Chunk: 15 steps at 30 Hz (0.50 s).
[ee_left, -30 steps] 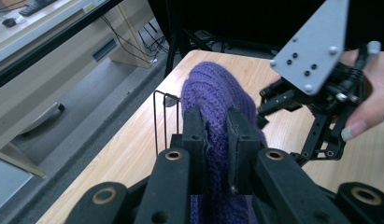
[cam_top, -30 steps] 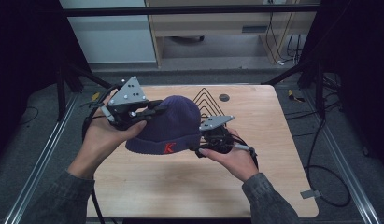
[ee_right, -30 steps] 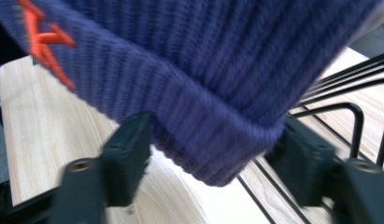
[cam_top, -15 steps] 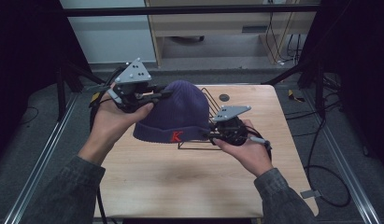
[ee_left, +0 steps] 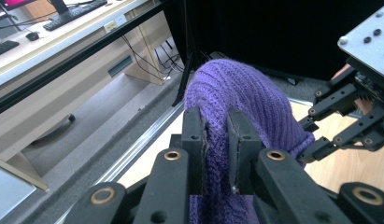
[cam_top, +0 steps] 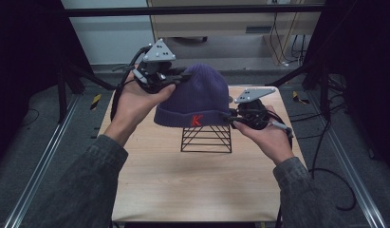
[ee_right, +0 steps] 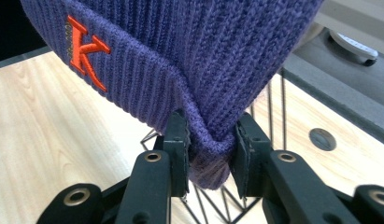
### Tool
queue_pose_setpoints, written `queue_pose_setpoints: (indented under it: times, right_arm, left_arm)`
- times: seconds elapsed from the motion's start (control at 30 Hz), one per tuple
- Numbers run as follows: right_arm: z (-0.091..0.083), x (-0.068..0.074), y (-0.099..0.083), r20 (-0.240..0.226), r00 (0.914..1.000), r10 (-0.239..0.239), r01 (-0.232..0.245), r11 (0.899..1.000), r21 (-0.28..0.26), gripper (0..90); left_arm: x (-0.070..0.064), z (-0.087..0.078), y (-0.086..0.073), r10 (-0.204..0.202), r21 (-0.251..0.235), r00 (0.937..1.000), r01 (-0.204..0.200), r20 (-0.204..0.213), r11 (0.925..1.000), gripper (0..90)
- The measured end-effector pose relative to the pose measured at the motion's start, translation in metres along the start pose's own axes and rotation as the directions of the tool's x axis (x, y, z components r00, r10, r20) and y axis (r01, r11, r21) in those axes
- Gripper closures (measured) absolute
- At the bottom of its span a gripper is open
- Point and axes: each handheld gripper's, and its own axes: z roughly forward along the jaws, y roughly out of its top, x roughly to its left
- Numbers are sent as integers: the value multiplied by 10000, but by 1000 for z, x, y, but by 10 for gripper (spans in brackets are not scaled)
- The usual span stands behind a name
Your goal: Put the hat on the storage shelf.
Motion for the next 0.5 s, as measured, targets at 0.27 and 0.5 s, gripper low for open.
queue_pose_setpoints:
  times: [0.27, 0.5]
  right_arm:
    - [0, -19, 3, 392, 9988, 308, -309, 9995, 26, 701]
    - [1, -32, 1, 559, 9972, 506, -511, 9987, 88, 701]
  left_arm:
    - [7, 18, 7, -198, -132, 9998, 198, -38, 9997, 787]
    - [13, 35, 3, -575, -115, 9983, 574, -63, 9983, 786]
